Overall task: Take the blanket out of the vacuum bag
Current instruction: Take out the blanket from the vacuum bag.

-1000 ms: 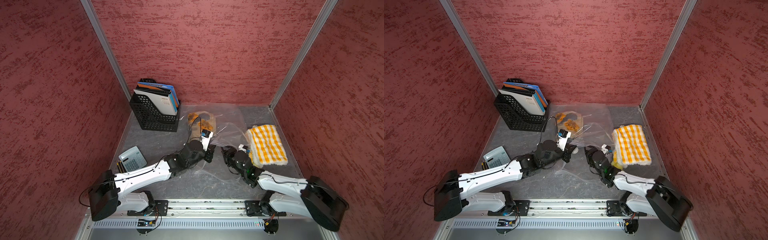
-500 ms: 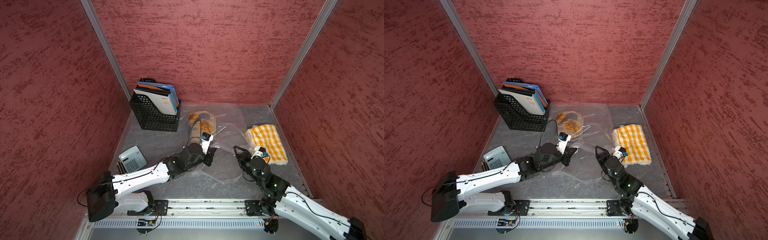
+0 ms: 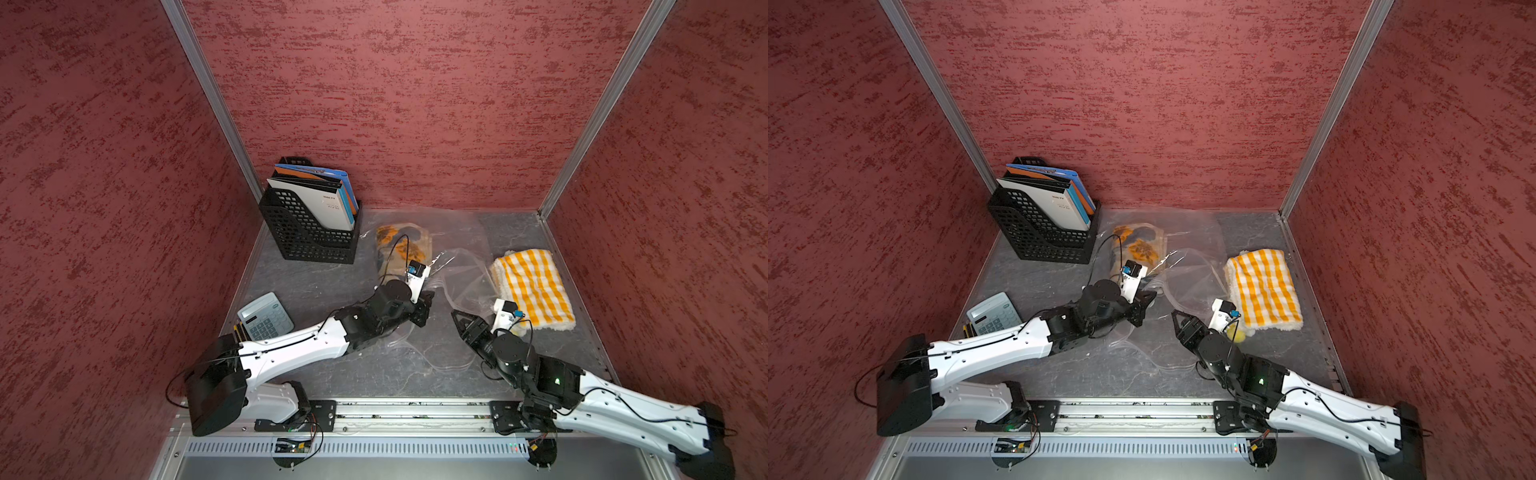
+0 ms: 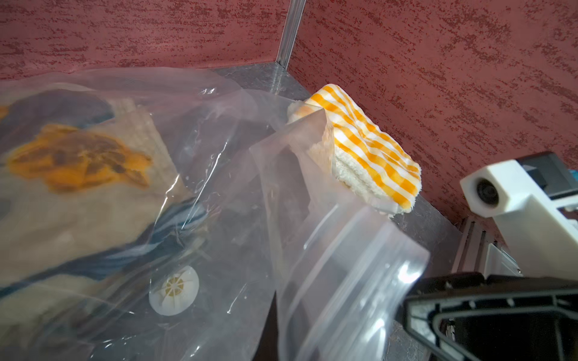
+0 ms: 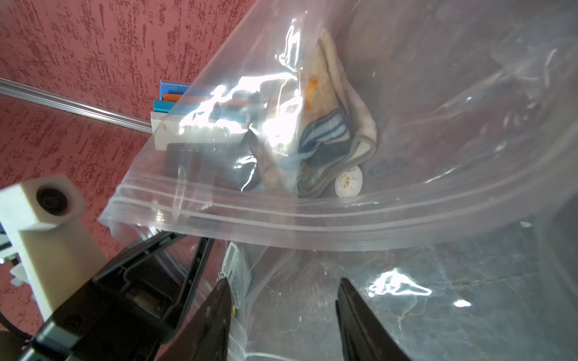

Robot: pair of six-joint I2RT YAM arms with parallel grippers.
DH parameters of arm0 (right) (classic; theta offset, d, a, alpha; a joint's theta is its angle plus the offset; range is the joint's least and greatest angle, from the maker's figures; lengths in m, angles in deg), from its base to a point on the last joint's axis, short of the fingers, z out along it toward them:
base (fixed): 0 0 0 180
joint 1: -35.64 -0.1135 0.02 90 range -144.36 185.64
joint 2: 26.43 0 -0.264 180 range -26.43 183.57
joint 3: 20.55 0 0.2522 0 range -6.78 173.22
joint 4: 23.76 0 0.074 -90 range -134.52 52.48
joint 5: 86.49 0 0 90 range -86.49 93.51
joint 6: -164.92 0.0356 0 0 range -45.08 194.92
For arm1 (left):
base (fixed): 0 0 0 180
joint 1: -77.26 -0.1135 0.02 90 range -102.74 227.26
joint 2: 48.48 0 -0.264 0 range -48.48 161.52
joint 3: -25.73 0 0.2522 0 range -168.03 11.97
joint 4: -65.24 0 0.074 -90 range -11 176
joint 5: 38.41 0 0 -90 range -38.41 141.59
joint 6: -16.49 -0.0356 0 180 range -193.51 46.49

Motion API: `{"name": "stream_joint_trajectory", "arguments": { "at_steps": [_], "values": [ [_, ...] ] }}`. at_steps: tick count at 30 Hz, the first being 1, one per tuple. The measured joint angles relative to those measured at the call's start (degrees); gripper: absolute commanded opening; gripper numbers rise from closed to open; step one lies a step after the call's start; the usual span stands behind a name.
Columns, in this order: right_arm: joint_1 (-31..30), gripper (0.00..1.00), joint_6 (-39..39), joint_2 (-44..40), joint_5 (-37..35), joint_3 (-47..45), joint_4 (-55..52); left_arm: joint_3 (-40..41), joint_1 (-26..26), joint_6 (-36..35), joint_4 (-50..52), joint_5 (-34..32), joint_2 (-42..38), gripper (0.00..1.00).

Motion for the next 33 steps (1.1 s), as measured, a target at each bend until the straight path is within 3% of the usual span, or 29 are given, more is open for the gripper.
{"name": "stream_joint_trajectory", "arguments": {
  "at_steps": [3, 8, 14, 22, 31, 33],
  "values": [
    [-1.92, 0.20, -0.11, 3.85, -0.70, -0.33, 2.21, -1.20, -0.11, 0.24, 0.28, 0.24, 0.17, 0.00],
    [-2.49, 0.11, 1.42, 13.42, -2.54, -3.72, 14.75, -3.67, -0.09, 1.09, 0.42, 1.27, 0.37, 0.00],
    [-2.64, 0.09, 3.93, 27.63, -5.20, -4.33, 27.82, -5.31, 0.35, 1.22, 0.26, 1.99, 1.09, 0.00],
    [-1.49, 0.09, 4.31, 37.79, -8.35, 0.28, 32.33, -5.31, 1.22, 0.94, 0.13, 3.56, 1.09, 0.00],
    [9.20, 0.12, -2.60, 43.89, -7.34, 0.90, 38.40, -4.13, 1.73, 0.26, 0.26, 4.31, -1.46, 0.00],
    [10.86, 0.19, -4.42, 43.52, -8.02, 1.16, 39.17, -3.32, 1.73, 0.02, 0.28, 4.26, -2.64, 0.00]
  ]
}}
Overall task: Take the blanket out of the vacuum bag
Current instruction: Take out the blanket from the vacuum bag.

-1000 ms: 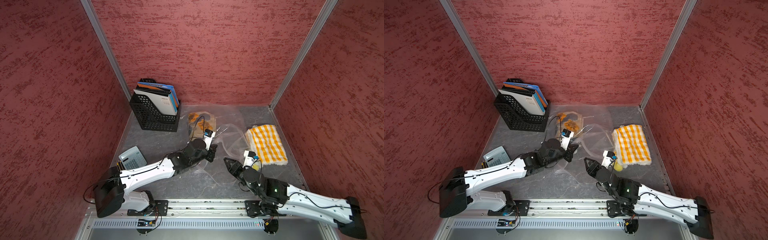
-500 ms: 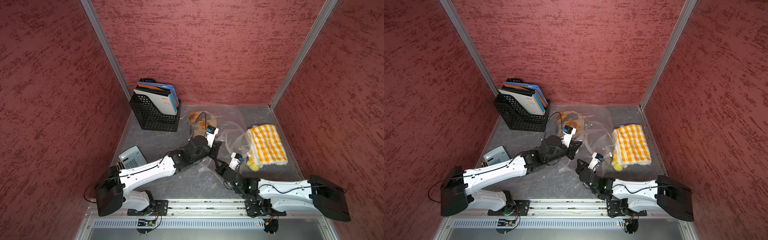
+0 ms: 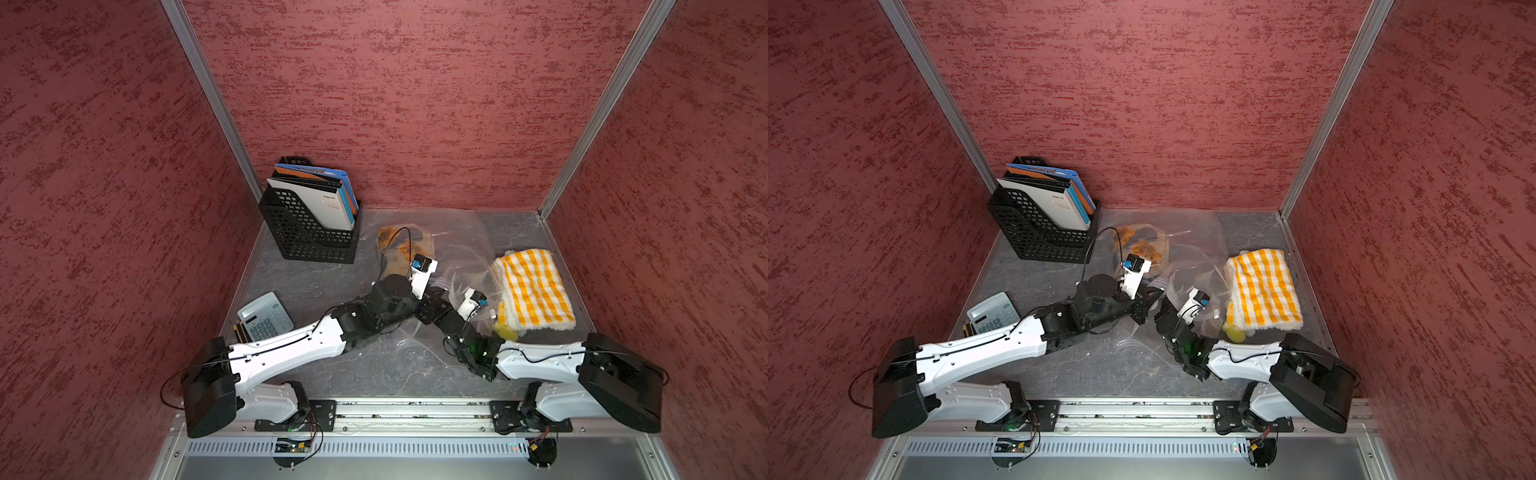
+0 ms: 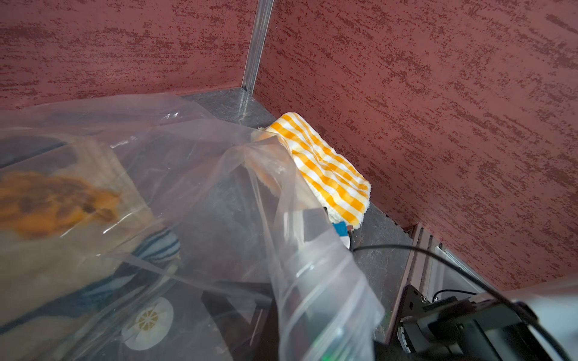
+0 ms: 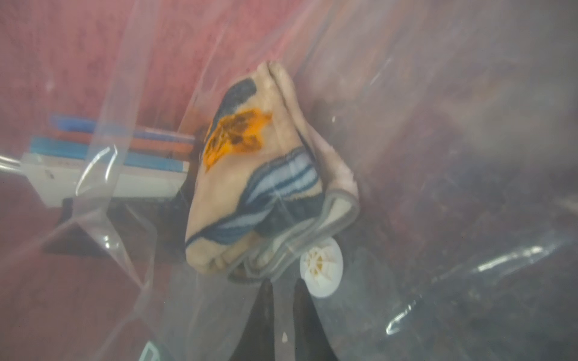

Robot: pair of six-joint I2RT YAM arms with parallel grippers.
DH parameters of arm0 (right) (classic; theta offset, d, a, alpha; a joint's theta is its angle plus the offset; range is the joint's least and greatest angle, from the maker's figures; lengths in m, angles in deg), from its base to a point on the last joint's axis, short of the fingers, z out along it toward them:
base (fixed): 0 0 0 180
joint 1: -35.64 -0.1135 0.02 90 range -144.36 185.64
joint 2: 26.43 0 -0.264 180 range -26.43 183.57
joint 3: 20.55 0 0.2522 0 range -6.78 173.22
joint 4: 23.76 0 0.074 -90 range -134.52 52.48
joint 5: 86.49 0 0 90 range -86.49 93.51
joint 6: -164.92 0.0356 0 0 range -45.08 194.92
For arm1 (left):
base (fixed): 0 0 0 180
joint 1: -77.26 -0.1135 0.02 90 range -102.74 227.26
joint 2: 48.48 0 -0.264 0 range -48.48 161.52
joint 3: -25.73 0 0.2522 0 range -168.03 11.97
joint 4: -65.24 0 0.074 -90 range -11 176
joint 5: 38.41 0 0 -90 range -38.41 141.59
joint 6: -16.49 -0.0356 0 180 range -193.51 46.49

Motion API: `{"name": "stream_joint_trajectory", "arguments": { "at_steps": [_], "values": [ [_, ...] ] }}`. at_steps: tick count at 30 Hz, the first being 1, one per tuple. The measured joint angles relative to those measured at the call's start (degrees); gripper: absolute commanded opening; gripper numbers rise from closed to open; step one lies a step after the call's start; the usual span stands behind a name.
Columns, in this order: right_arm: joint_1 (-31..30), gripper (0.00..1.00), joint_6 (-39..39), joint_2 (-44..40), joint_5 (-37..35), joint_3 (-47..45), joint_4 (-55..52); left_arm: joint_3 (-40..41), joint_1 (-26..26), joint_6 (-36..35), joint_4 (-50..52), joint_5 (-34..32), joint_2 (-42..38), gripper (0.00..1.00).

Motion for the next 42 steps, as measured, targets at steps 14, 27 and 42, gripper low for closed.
{"name": "stream_joint_trajectory", "arguments": {
  "at_steps": [14, 27, 42],
  "values": [
    [5.35, 0.59, 0.37, 2.78, 4.44, 2.19, 3.56, 3.61, 0.00, -0.33, -0.66, -0.22, -1.62, 0.00],
    [8.68, 0.71, 12.92, 21.33, 18.78, 6.95, 22.40, 3.63, -0.02, -0.59, -0.96, -0.33, -1.60, 0.00],
    [8.92, 0.71, 20.02, 27.39, 20.52, 13.75, 22.86, 3.69, -0.90, -1.20, -1.79, -2.56, -0.90, 0.00]
  ]
}}
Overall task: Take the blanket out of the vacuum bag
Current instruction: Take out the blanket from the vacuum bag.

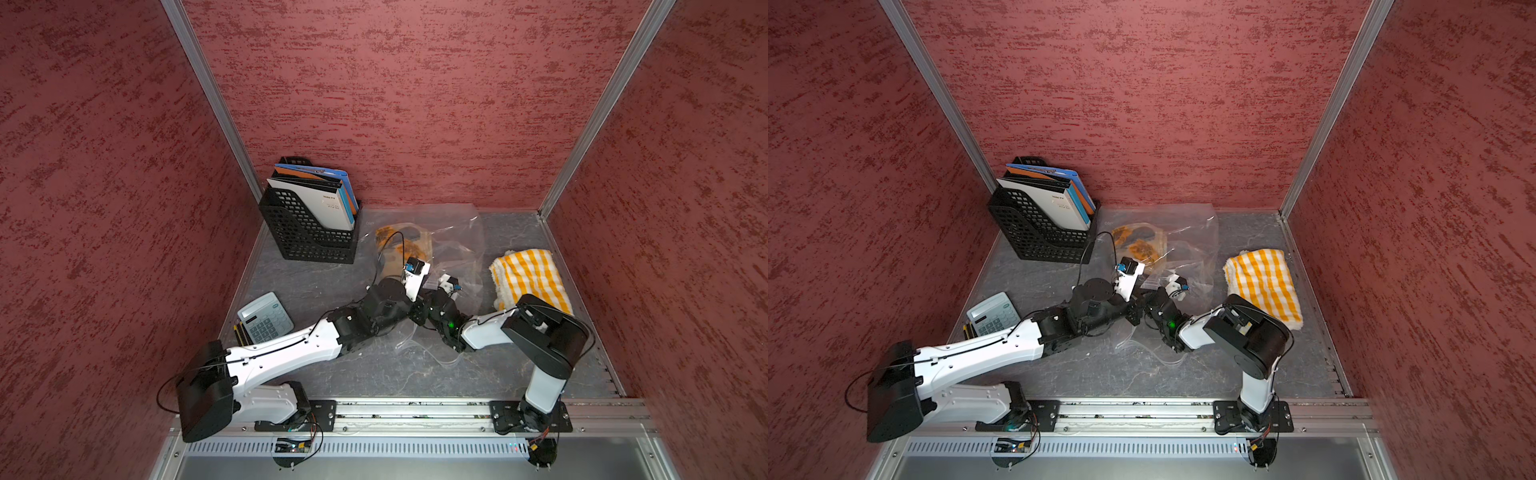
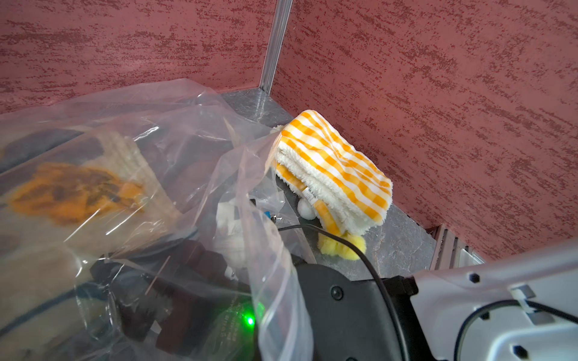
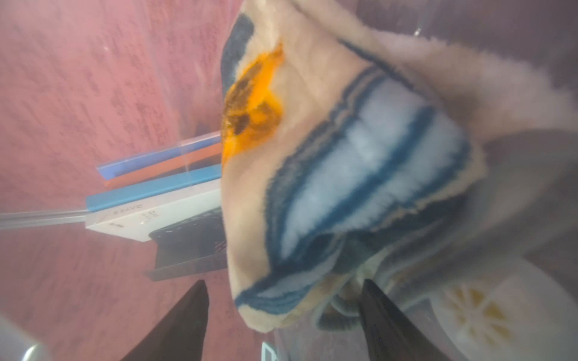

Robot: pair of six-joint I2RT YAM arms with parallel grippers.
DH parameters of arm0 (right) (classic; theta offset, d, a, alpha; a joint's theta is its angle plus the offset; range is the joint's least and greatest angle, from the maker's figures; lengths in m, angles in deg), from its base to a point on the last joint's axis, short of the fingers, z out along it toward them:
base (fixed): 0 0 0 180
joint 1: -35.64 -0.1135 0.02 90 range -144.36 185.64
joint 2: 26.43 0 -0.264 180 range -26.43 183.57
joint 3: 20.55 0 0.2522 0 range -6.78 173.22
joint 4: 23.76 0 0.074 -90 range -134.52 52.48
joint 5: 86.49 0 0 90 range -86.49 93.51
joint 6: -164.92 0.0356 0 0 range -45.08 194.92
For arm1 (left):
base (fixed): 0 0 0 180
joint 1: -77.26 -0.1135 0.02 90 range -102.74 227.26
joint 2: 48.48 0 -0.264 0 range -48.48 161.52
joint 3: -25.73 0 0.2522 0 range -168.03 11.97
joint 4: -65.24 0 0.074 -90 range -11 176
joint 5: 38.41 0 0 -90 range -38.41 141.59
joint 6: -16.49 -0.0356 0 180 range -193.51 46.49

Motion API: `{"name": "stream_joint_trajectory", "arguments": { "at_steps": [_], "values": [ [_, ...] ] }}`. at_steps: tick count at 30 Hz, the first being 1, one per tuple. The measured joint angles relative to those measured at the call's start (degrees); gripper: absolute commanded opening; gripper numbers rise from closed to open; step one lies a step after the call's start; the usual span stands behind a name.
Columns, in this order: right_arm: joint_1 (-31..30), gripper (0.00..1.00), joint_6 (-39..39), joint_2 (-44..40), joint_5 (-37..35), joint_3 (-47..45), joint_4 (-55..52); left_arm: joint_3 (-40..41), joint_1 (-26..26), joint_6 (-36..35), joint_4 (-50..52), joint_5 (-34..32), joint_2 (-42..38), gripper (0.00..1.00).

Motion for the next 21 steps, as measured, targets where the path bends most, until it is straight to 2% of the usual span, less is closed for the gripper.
{"name": "stream_joint_trajectory", "arguments": {
  "at_steps": [6, 9, 11, 15, 19, 21],
  "values": [
    [0.96, 0.51, -0.42, 2.91, 0.22, 2.16, 0.55, 0.76, -0.42, -0.07, -0.09, -0.44, 0.02, 0.00],
    [2.27, 0.47, -1.03, 2.91, 0.24, 2.73, 0.22, 0.87, -0.48, -0.22, -0.61, -0.22, -0.13, 0.00],
    [2.93, 0.39, -1.42, 3.02, 0.37, 3.15, 0.04, 1.27, -0.61, -0.24, -1.14, 0.00, -0.46, 0.00],
    [3.85, 0.33, -1.88, 4.22, 1.31, 4.66, -0.15, 2.29, -1.31, -0.22, -1.73, 0.24, -1.29, 0.00],
    [4.39, 0.16, -2.34, 5.64, 2.23, 5.79, -0.07, 2.82, -1.90, -0.22, -1.62, 0.50, -1.66, 0.00],
    [4.74, 0.11, -2.49, 6.01, 2.71, 6.19, 0.02, 2.86, -2.08, -0.22, -1.62, 0.61, -1.68, 0.00]
  ]
}}
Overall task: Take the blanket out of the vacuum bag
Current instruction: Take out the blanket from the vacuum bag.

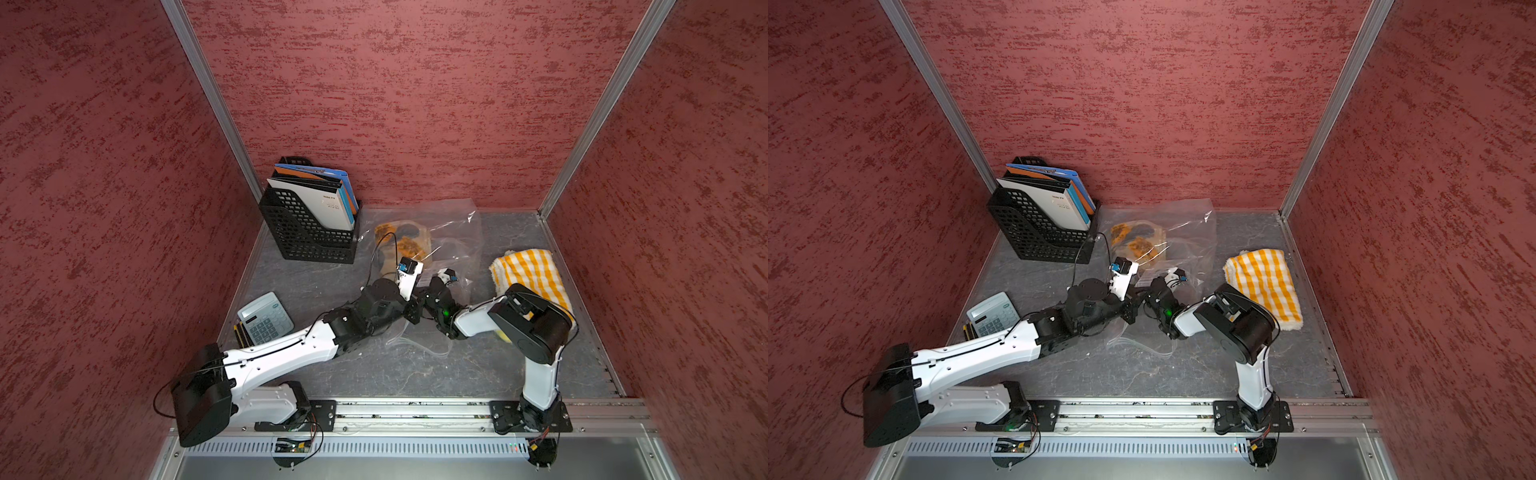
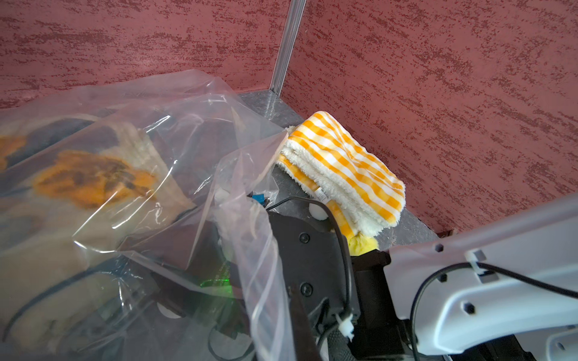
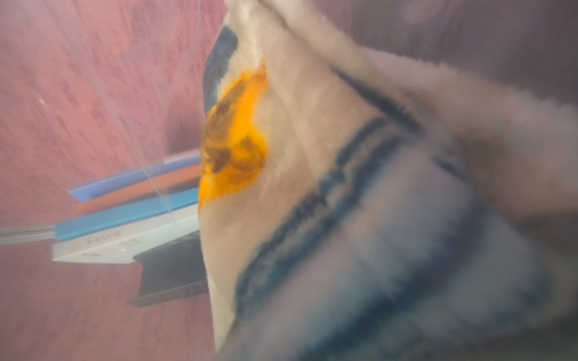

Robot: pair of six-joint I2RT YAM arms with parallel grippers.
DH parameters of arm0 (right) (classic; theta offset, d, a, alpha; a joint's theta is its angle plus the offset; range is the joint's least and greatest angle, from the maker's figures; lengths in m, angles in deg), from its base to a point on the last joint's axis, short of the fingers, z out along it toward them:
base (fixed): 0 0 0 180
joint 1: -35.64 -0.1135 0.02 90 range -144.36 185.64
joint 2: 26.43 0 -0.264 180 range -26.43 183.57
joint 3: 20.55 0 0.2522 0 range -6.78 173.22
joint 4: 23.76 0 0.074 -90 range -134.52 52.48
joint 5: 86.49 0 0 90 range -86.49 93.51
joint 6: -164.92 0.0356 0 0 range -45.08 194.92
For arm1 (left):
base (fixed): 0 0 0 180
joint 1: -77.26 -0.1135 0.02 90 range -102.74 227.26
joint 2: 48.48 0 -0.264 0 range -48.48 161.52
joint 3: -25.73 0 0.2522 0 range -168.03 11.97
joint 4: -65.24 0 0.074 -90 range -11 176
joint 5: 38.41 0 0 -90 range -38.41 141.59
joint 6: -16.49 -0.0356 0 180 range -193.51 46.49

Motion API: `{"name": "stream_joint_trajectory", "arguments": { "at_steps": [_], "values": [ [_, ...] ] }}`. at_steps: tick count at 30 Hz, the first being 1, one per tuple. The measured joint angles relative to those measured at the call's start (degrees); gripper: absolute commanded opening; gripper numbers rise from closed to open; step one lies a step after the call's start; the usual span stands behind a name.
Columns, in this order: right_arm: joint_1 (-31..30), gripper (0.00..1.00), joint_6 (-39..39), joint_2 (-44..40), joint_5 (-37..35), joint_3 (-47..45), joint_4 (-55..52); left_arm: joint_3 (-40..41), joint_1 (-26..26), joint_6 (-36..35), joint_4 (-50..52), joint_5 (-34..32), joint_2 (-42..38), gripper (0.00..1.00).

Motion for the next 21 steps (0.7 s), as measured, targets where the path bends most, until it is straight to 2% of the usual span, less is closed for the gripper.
{"name": "stream_joint_trajectory", "arguments": {
  "at_steps": [5, 14, 21],
  "values": [
    [0.66, 0.00, -0.76, 0.02, 0.61, 0.04, 0.09, 0.00, -0.09, 0.00, 0.00, 0.37, 0.00, 0.00],
    [1.79, 0.00, -1.51, -0.85, 3.98, -1.25, 1.68, 0.52, -0.07, 0.07, -0.15, 0.68, 0.31, 0.00],
    [3.21, 0.00, -1.31, -7.72, 8.31, -8.00, 3.32, 0.59, 0.26, 0.96, -2.36, -1.03, 2.01, 0.00]
  ]
}}
